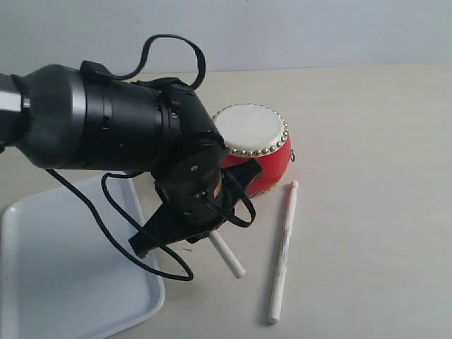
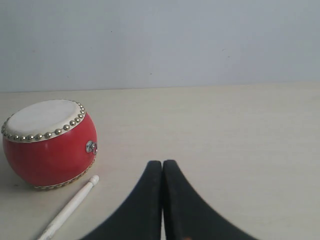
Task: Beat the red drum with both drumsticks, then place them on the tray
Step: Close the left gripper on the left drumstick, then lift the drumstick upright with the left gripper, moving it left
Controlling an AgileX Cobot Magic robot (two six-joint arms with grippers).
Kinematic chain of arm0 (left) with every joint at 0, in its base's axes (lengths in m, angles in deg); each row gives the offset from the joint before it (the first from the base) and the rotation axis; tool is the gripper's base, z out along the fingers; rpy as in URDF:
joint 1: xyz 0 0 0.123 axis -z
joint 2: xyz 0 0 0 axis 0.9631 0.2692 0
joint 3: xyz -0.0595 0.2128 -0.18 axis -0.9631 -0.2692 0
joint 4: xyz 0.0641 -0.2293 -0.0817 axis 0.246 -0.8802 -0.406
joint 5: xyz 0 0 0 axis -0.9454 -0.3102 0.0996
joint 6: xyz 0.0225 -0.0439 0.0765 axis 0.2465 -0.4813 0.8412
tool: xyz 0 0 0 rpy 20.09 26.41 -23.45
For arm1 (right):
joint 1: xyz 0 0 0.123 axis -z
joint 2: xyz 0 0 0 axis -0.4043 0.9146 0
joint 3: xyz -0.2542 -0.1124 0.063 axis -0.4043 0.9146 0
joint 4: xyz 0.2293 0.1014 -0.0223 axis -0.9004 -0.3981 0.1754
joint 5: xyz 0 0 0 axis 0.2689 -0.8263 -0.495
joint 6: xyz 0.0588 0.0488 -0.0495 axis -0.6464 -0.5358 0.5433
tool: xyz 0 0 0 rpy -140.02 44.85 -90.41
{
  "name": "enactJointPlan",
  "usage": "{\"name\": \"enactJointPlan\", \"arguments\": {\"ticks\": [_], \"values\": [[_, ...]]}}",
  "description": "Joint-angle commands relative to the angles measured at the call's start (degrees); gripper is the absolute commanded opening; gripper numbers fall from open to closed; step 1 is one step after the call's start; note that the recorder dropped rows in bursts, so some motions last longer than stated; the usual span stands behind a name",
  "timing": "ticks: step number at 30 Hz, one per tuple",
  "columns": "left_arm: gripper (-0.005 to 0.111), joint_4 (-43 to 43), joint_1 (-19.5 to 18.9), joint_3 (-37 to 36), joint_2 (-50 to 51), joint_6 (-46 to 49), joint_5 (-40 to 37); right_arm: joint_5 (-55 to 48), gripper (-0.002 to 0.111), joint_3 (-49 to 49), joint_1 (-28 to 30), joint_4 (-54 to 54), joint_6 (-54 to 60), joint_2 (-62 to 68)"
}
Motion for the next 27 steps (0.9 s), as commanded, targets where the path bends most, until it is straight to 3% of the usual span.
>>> {"name": "enactJointPlan", "arguments": {"ticks": [1,15,18,27], "values": [[0.000,2.6,0.2,-0.3,-3.6,-1.2,-2.7,0.3,0.000,0.3,0.3,0.4,0.3,-0.4],[0.000,8.1,0.2,-0.3,-11.5,-0.3,-8.9,0.3,0.000,0.3,0.3,0.4,0.3,-0.4],[0.000,9.5,0.2,-0.3,-12.7,3.7,-8.9,0.3,0.000,0.3,0.3,0.4,0.3,-0.4],[0.000,12.8,0.2,-0.3,-15.7,27.5,-8.3,0.3,0.000,0.3,0.3,0.4,0.3,-0.4]]}}
